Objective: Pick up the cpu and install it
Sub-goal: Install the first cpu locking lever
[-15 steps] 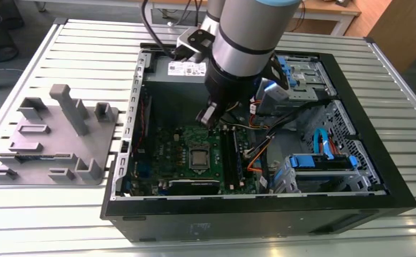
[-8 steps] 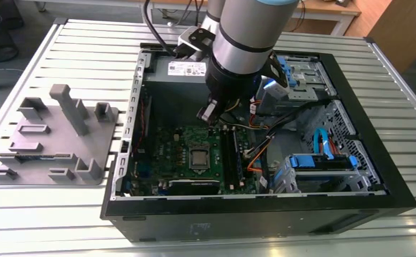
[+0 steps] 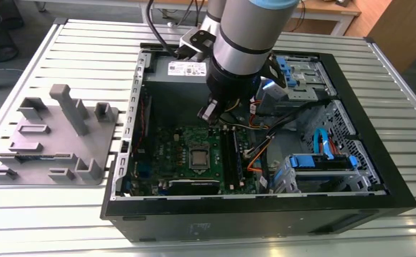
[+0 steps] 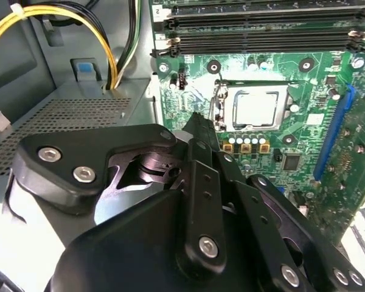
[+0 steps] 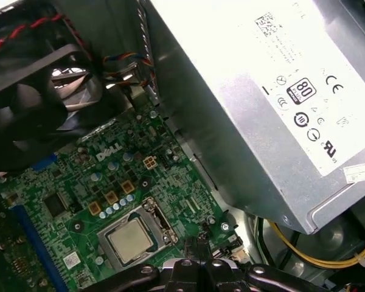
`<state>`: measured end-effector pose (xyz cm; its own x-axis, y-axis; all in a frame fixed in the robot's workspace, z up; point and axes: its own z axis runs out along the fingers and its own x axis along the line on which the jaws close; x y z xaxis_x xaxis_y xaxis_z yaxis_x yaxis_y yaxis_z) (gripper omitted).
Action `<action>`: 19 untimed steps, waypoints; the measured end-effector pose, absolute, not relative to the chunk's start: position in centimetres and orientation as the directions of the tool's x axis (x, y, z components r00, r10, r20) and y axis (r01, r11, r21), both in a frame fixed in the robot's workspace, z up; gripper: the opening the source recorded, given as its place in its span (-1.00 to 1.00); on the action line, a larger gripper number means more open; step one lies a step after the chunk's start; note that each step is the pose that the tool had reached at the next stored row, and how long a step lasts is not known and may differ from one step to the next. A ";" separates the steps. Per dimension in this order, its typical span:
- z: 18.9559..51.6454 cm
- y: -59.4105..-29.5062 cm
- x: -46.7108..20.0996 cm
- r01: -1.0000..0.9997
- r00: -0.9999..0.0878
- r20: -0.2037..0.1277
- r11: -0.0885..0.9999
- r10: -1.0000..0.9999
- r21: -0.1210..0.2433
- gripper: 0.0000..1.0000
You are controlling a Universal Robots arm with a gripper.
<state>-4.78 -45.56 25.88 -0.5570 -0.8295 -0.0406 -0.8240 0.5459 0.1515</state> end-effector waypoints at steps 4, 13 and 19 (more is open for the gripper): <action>25.5 -45.4 -4.8 -0.809 -0.579 -0.040 0.568 -0.814 0.151 -0.79; 25.0 -45.4 -4.9 -0.778 -0.622 -0.009 0.616 -0.783 0.123 -0.79; 24.9 -45.5 -4.9 -0.770 -0.632 0.026 0.632 -0.774 0.086 -0.79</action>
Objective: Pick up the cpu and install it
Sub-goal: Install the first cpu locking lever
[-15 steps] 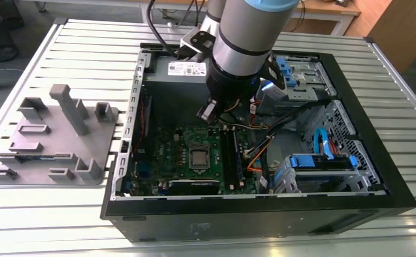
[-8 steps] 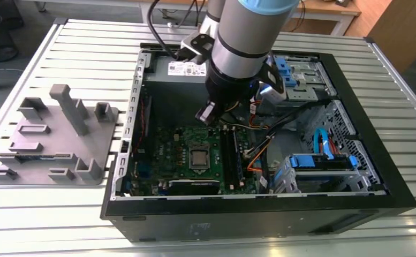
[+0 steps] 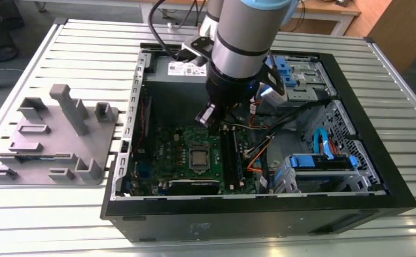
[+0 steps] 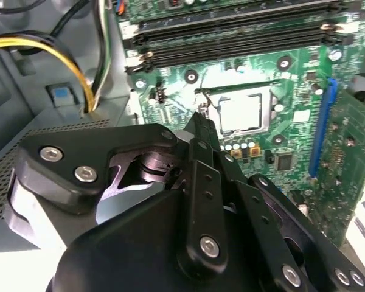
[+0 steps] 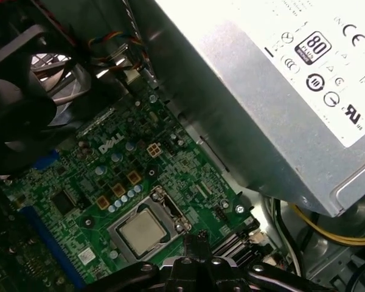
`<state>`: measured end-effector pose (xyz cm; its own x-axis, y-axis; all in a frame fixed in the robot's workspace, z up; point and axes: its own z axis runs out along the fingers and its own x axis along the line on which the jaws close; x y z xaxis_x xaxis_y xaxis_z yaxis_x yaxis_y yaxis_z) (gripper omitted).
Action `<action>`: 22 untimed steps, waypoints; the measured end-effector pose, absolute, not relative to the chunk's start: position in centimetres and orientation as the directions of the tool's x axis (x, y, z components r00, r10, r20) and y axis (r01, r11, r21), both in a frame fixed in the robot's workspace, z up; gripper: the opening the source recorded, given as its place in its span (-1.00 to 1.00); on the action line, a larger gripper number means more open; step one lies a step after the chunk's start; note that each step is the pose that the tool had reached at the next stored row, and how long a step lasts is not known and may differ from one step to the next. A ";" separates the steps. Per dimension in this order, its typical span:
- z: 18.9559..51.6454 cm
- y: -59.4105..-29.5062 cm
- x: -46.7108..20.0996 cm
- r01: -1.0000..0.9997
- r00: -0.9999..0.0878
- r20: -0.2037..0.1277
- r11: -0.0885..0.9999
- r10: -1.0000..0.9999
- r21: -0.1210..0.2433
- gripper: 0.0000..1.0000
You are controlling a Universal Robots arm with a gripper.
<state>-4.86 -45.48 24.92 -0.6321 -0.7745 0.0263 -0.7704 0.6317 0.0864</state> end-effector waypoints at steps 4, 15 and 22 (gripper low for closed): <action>24.9 -45.5 -4.8 -0.769 -0.634 0.034 0.634 -0.773 0.080 -0.79; 24.6 -45.7 -4.8 -0.752 -0.654 0.037 0.655 -0.755 0.077 -0.79; 24.3 -46.2 -4.8 -0.734 -0.674 0.038 0.675 -0.737 0.076 -0.79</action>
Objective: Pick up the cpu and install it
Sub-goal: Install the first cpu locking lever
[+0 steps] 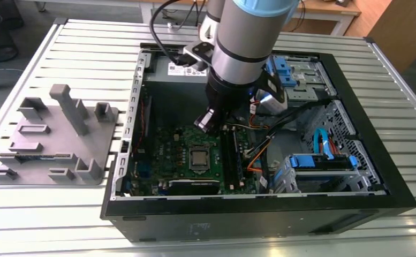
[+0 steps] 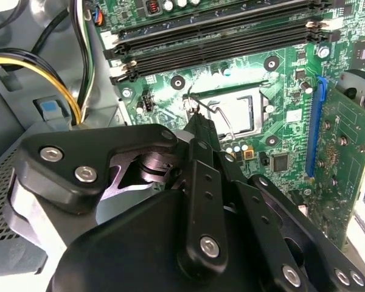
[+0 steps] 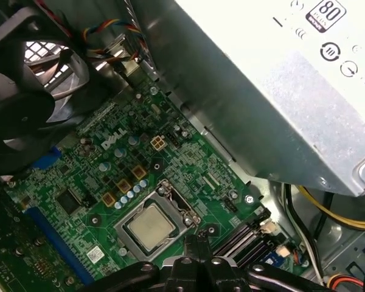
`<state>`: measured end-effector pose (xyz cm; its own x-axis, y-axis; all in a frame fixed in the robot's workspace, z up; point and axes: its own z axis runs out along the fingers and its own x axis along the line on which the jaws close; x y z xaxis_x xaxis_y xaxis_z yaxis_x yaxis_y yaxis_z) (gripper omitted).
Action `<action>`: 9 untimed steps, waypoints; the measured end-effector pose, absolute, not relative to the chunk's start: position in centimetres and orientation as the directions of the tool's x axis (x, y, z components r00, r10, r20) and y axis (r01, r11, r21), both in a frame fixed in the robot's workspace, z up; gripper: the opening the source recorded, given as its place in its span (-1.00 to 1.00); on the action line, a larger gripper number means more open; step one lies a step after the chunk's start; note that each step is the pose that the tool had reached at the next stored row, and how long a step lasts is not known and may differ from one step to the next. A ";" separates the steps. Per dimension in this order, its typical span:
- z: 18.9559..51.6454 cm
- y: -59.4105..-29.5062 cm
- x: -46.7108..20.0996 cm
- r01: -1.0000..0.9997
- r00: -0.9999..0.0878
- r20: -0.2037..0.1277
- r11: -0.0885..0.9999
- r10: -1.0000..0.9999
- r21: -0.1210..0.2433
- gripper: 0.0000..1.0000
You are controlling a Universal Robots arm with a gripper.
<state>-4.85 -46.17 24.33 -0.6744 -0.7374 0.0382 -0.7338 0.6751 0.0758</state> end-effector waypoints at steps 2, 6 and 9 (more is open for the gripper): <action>24.2 -46.2 -4.8 -0.728 -0.681 0.039 0.682 -0.731 0.075 -0.79; 24.1 -46.4 -4.8 -0.716 -0.694 0.040 0.695 -0.719 0.072 -0.79; 23.9 -46.5 -4.8 -0.707 -0.703 0.042 0.704 -0.710 0.068 -0.79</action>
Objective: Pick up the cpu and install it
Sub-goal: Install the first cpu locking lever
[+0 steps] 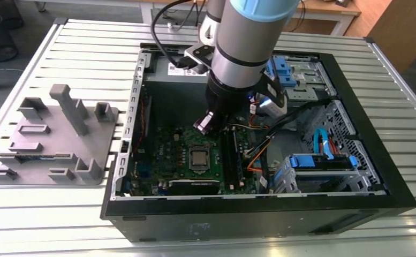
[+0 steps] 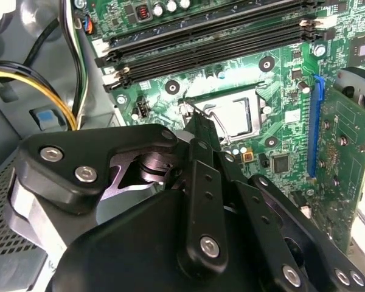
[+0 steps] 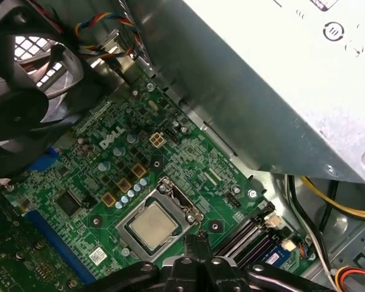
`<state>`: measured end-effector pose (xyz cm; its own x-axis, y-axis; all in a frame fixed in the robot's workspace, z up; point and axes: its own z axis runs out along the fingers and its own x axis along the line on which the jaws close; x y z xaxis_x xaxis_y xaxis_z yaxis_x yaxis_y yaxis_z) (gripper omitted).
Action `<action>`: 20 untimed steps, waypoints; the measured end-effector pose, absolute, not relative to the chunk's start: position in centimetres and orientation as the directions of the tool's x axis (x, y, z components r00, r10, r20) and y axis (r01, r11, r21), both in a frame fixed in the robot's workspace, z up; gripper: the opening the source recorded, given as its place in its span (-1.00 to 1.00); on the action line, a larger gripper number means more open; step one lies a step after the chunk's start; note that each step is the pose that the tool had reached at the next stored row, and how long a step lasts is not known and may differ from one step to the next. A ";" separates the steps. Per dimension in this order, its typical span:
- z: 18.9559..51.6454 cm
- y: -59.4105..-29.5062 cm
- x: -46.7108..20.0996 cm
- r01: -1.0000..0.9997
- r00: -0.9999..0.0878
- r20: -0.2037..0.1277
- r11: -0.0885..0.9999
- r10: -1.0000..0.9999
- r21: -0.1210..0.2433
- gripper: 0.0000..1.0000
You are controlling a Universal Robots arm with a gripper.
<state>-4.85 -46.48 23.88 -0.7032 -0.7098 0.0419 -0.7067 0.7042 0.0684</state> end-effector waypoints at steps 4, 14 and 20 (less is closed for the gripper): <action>23.6 -46.7 -4.8 -0.698 -0.712 0.045 0.713 -0.701 0.064 -0.79; 23.1 -47.3 -4.8 -0.677 -0.732 0.053 0.734 -0.679 0.056 -0.79; 22.8 -47.4 -4.8 -0.659 -0.748 0.057 0.751 -0.661 0.051 -0.79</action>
<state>-4.84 -47.44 22.83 -0.7484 -0.6608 0.0570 -0.6589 0.7506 0.0506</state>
